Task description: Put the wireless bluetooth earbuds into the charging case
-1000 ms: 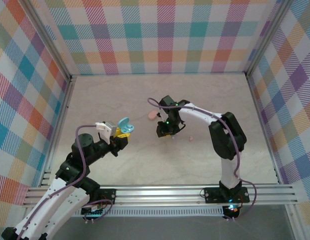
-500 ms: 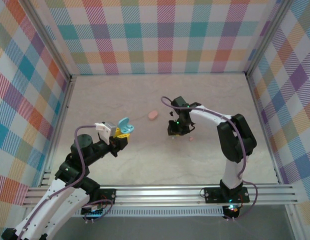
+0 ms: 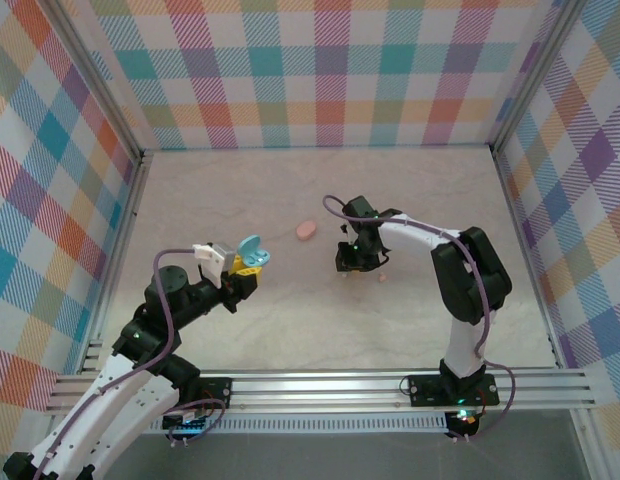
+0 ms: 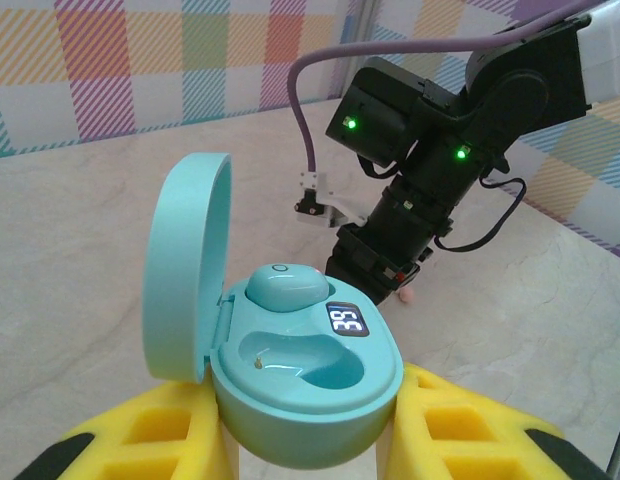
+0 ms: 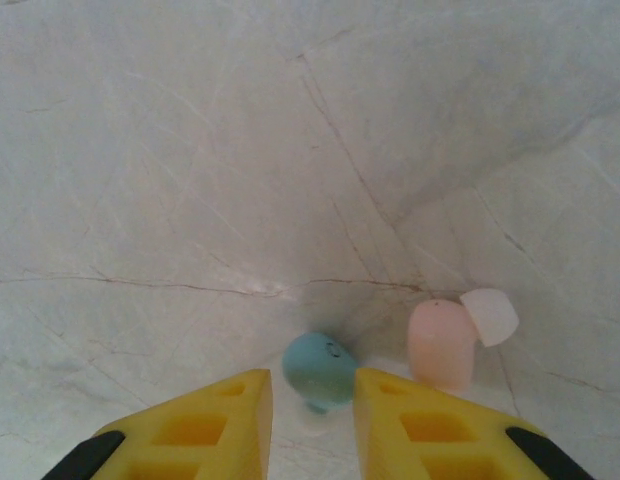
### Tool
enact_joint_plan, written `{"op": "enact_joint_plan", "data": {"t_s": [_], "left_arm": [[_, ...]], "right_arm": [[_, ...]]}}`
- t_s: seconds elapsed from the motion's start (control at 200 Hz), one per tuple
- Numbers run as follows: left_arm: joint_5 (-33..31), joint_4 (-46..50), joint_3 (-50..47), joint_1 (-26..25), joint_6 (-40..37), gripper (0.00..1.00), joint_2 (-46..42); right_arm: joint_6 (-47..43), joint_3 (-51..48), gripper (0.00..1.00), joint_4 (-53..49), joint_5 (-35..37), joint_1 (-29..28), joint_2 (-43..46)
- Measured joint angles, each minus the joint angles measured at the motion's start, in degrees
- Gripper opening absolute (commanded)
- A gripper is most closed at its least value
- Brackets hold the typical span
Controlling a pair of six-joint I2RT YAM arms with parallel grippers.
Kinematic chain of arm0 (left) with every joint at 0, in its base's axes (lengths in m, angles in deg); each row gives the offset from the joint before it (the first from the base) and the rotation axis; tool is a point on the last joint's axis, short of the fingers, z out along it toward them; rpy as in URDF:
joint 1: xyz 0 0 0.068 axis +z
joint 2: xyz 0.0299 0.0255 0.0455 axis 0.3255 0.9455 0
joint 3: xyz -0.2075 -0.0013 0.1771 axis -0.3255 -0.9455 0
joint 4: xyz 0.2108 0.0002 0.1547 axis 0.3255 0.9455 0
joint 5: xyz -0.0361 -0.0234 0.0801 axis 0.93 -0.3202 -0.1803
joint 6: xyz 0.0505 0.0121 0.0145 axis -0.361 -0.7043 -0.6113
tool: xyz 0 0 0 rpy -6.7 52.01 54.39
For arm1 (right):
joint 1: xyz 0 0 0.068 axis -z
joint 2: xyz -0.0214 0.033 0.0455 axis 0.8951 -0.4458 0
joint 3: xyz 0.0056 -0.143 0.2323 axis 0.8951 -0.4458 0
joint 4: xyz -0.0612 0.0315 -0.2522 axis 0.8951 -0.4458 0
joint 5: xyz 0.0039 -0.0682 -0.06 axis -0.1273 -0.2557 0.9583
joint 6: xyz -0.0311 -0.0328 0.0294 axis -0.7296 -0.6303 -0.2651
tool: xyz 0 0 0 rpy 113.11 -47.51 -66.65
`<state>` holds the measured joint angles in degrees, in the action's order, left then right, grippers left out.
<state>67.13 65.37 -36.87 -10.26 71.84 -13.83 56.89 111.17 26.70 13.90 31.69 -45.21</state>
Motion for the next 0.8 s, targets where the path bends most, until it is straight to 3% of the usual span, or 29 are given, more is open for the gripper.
{"op": "enact_joint_plan", "data": {"t_s": [0.805], "left_arm": [[0.0, -0.79, 0.0, 0.0, 0.0, 0.24, 0.13]], "right_arm": [[-1.73, 1.29, 0.28, 0.37, 0.81, -1.64, -1.27]]}}
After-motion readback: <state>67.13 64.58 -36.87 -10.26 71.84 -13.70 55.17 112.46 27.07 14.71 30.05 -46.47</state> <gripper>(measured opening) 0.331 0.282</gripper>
